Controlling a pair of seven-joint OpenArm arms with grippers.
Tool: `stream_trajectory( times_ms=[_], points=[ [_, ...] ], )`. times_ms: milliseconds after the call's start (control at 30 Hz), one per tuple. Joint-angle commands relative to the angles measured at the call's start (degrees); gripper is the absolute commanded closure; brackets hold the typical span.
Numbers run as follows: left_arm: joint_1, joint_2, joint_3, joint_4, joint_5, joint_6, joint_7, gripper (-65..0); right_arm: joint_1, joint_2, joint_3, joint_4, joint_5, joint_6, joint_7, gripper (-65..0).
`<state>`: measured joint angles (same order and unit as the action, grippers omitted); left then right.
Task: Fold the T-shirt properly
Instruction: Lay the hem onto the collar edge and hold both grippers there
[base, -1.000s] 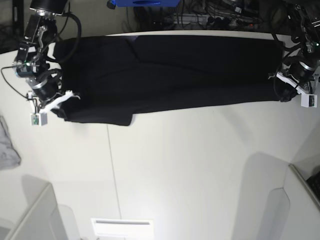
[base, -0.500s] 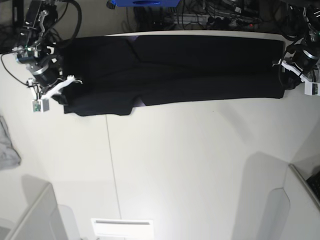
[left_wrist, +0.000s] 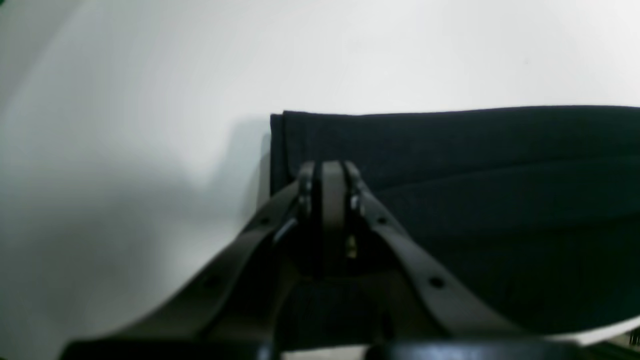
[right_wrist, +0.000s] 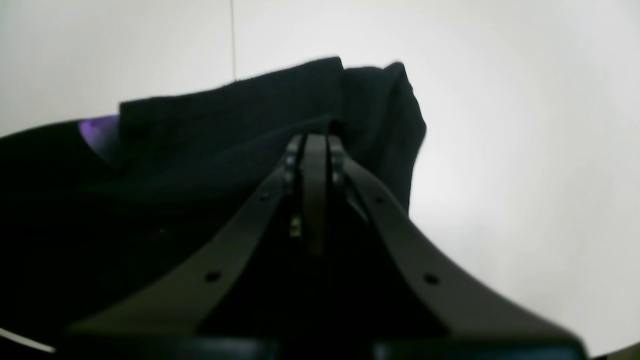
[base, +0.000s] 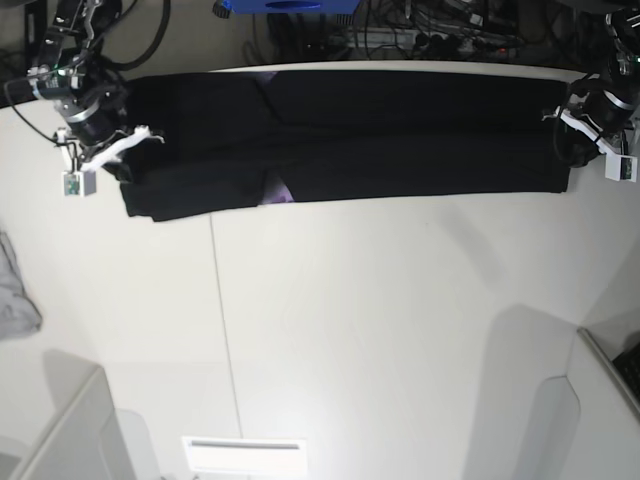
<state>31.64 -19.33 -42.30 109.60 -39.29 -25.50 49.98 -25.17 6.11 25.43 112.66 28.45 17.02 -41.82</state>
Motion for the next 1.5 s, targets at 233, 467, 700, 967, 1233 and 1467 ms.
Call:
stream_trajectory(
  times_ms=[233,467,700,967,1233,1467],
  points=[
    [1.29,-0.93,-0.55,0.95,-0.32,0.13,-1.32,0.0,-3.27,0.44,0.37,1.76,0.87,0.35,1.69,0.0],
    [3.22,-0.84,-0.55,0.95,-0.32,0.13,-1.40,0.0,-4.77,0.44,0.37,1.84,0.87,0.35,1.69,0.0],
    [3.75,-0.67,-0.47,0.60,-0.23,0.13,-1.49,0.0,-6.08,0.44,0.37,1.49,0.87,0.35,1.78,0.0],
    [4.45,-0.67,-0.11,0.42,1.53,0.13,-1.49,0.0,-6.88,0.44,0.37,1.14,0.70,0.17,1.78,0.0],
    [3.66,-0.93,-0.55,0.86,2.23,0.13,-1.40,0.0,-4.33,0.44,0.37,2.02,0.96,0.17,1.34,0.0],
    [2.25,-0.93,-2.31,0.86,2.14,0.13,-1.32,0.0,-3.71,0.44,5.91,2.20,9.14,0.17,1.34,0.0]
  ],
)
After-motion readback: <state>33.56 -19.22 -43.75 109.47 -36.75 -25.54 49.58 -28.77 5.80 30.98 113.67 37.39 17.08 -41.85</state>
